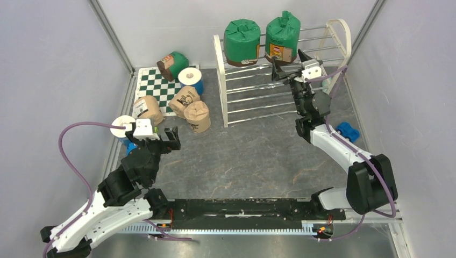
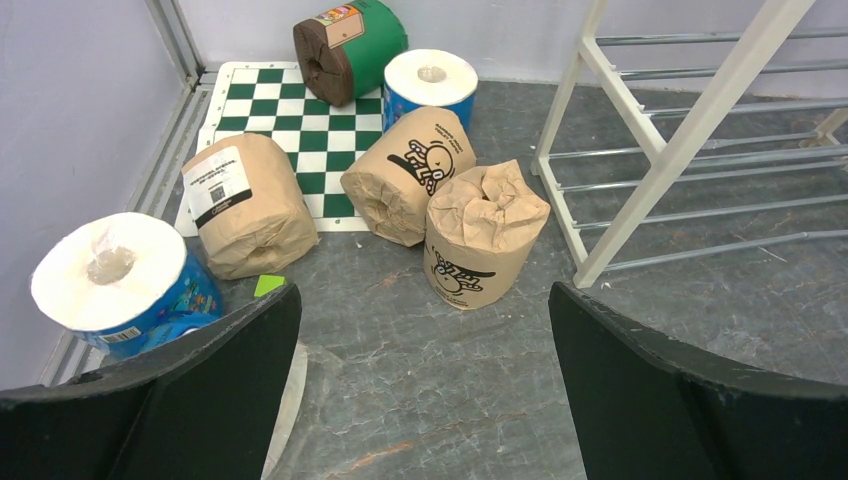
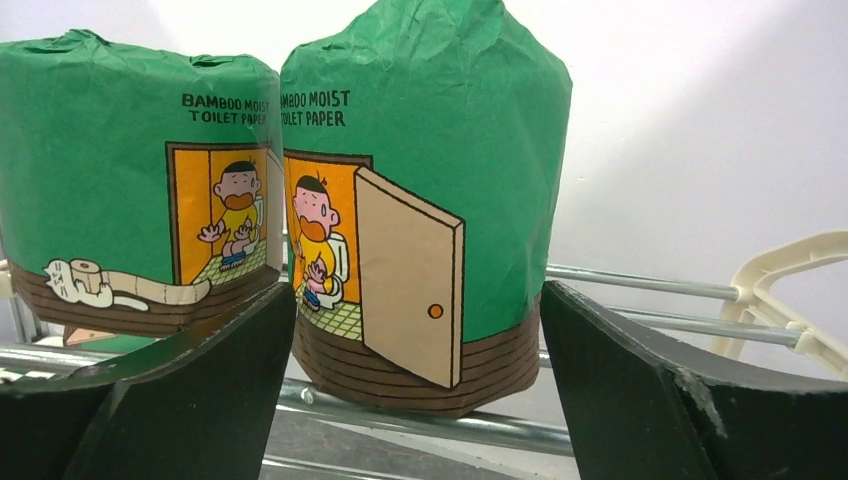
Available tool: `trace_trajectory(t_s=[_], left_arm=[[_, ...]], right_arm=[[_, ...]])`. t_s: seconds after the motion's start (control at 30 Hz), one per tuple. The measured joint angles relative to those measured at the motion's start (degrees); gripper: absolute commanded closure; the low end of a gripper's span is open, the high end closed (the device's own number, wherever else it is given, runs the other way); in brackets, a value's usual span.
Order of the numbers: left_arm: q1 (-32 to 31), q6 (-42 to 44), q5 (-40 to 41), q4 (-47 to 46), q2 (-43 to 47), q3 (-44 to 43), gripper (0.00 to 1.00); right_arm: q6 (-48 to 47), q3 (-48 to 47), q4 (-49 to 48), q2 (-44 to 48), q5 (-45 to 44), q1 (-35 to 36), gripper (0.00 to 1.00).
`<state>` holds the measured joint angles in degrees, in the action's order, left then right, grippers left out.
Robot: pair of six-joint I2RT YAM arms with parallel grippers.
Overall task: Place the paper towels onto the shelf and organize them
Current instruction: Place the paper towel on the shelf.
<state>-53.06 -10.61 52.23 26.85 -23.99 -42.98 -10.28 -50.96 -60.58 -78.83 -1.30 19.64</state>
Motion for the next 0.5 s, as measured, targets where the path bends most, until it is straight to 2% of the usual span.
trace_trajectory(t_s=[0.3,0.5], left_arm=[[0.11,-0.02,-0.09,-0.02,0.02,0.09,0.00],[0.33,0.00,-0.28,0.00,0.00,0.22,0.00]], right_arm=[[-0.46,3.65,0.20,4.20,-1.09,0.00,0.02],[-0.44,8.22,5.38,12.76,-3.30,0.00,0.02]])
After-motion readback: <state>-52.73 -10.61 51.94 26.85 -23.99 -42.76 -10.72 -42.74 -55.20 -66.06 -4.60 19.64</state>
